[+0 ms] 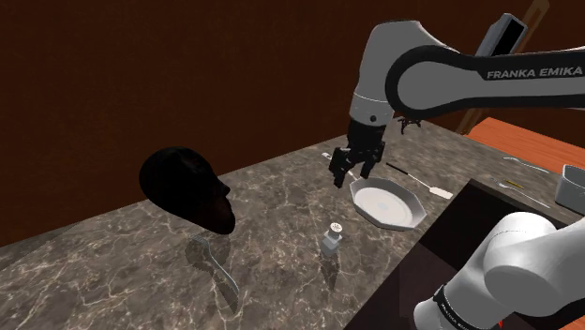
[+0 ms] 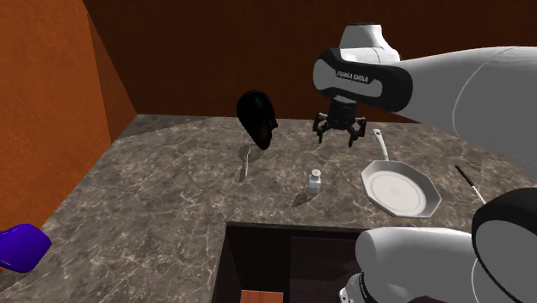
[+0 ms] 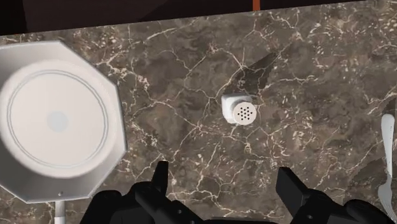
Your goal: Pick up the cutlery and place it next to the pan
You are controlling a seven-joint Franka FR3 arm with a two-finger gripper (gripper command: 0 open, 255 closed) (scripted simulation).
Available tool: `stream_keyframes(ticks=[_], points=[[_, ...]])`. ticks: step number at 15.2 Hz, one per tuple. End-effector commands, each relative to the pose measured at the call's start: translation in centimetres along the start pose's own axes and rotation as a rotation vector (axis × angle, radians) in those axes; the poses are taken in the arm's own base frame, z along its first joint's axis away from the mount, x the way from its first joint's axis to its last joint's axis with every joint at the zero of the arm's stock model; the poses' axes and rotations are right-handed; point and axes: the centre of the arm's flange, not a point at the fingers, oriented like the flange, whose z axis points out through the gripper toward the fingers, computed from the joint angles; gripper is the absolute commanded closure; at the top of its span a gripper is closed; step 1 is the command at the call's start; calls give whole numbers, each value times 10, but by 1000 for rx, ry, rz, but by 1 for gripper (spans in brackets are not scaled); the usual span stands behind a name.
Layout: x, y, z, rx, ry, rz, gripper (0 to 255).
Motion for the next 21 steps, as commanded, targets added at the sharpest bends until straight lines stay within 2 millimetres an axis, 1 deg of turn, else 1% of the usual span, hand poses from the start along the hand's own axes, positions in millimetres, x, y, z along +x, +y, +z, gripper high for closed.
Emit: stream_keyframes(ticks=[1, 21], points=[[7, -23, 13, 3, 6, -1, 0], [63, -256, 115, 14, 56, -17, 0]])
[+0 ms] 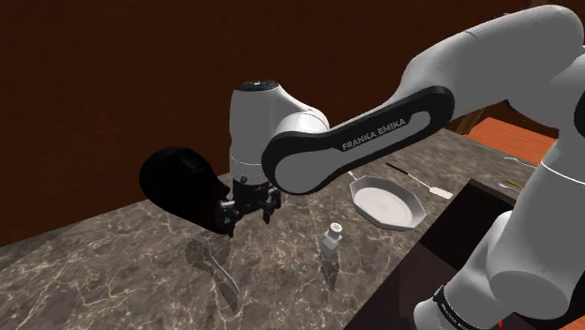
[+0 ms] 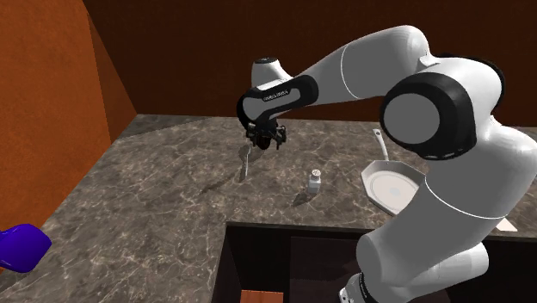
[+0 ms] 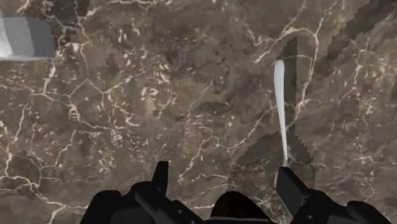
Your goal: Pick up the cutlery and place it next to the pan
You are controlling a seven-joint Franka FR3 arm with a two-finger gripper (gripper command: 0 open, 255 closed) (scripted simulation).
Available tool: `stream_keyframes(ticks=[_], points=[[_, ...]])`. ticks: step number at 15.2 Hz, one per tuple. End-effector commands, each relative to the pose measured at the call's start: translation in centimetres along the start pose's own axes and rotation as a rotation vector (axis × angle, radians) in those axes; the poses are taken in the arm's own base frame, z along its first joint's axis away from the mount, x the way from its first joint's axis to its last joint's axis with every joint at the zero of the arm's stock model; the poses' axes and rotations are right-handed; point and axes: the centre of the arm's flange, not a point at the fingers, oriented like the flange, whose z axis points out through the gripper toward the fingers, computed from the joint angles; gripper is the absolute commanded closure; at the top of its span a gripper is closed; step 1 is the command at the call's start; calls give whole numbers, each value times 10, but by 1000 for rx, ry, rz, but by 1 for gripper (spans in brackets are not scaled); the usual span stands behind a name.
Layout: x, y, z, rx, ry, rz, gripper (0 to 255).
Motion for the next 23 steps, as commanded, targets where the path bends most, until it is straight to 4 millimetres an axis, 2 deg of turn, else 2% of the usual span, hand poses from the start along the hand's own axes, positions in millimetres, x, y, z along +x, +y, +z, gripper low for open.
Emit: stream_keyframes(ticks=[1, 6, 14, 22, 23], points=[[5, -24, 11, 1, 6, 0, 0], [19, -82, 38, 4, 18, -5, 0], [21, -85, 79, 4, 19, -5, 0], [21, -85, 79, 4, 19, -5, 0], [21, -85, 79, 4, 19, -5, 255]])
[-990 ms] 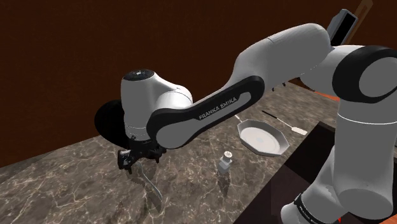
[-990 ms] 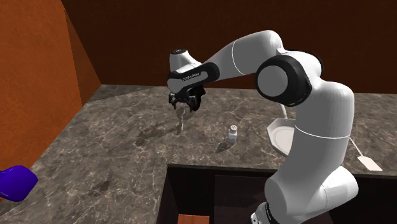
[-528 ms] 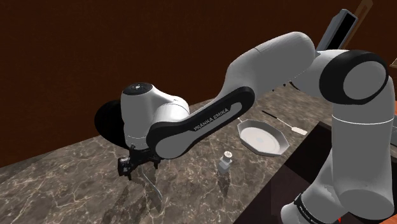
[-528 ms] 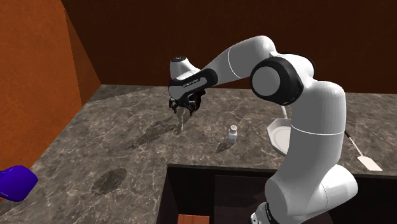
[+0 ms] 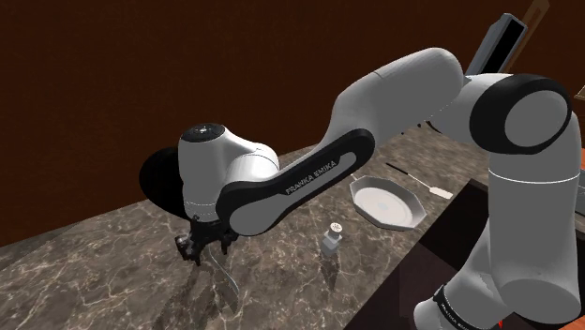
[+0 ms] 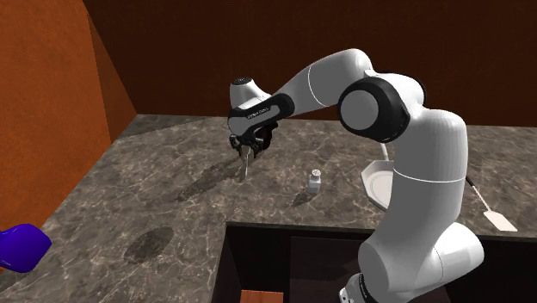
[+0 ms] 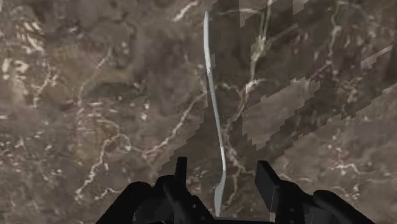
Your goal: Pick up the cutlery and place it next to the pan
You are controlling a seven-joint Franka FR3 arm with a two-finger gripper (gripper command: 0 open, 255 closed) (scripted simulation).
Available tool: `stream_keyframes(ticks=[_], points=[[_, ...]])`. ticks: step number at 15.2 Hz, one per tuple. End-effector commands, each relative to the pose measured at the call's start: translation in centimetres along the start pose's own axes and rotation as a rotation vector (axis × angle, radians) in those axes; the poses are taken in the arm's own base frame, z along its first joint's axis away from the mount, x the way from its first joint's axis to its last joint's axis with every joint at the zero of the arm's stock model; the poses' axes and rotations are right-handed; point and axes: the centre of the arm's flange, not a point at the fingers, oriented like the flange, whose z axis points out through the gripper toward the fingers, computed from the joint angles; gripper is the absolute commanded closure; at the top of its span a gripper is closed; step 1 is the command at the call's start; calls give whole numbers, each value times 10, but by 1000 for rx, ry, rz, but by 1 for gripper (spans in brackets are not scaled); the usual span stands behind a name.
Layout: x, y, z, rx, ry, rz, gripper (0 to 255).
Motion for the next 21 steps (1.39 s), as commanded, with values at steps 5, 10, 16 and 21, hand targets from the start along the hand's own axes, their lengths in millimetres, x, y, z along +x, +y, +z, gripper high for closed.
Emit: stream_keyframes(ticks=[5, 10, 16, 21], points=[[0, 0, 0, 0, 0, 0, 255], [0, 0, -5, 0, 0, 0, 255], [0, 0, -37, 0, 0, 0, 255], [1, 0, -63, 0, 0, 0, 255]])
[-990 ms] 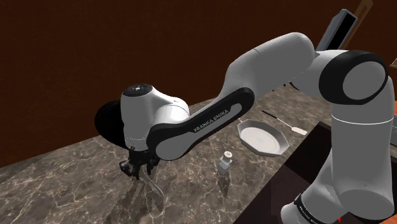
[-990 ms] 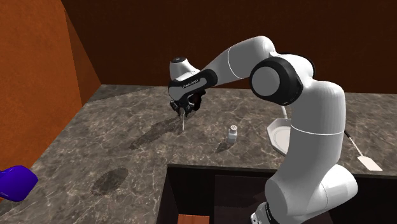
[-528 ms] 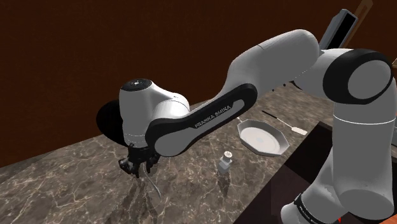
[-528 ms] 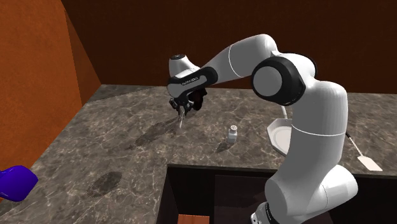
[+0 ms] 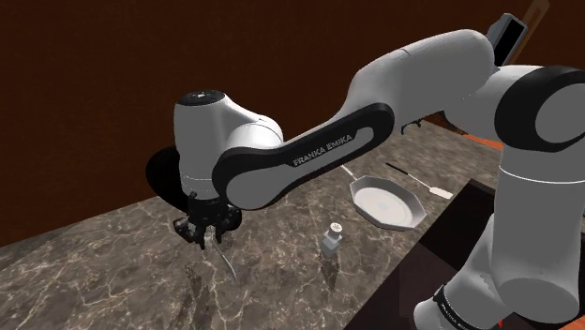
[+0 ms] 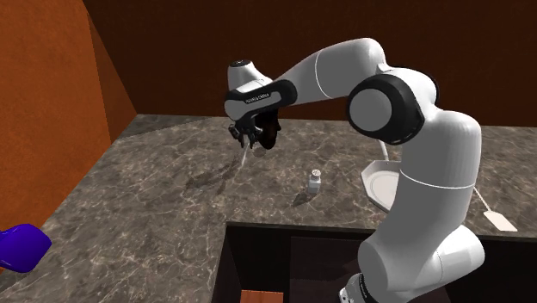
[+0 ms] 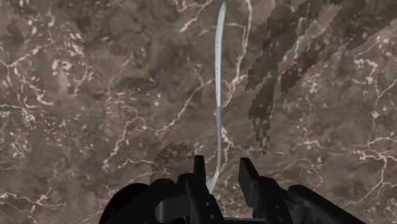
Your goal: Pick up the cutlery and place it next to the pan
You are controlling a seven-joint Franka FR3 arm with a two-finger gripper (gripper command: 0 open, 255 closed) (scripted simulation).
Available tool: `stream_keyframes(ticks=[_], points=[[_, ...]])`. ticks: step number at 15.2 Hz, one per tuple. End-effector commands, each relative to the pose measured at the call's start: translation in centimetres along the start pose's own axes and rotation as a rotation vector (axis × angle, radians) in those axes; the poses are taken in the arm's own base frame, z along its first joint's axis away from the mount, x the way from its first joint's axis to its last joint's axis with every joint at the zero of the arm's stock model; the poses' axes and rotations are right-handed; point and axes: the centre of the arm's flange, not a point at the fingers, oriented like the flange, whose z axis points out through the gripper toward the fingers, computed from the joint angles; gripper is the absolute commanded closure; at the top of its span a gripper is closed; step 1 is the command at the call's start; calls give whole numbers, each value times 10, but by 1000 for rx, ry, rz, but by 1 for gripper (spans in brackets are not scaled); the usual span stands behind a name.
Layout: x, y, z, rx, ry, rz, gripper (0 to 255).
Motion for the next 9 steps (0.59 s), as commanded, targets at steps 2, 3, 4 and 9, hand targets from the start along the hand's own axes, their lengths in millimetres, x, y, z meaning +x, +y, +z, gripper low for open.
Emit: stream_keyframes(ticks=[2, 3, 4, 9], points=[[0, 0, -16, 0, 0, 0, 255], [0, 0, -21, 0, 0, 0, 255], [0, -1, -26, 0, 0, 0, 255], [1, -1, -53, 0, 0, 0, 255]])
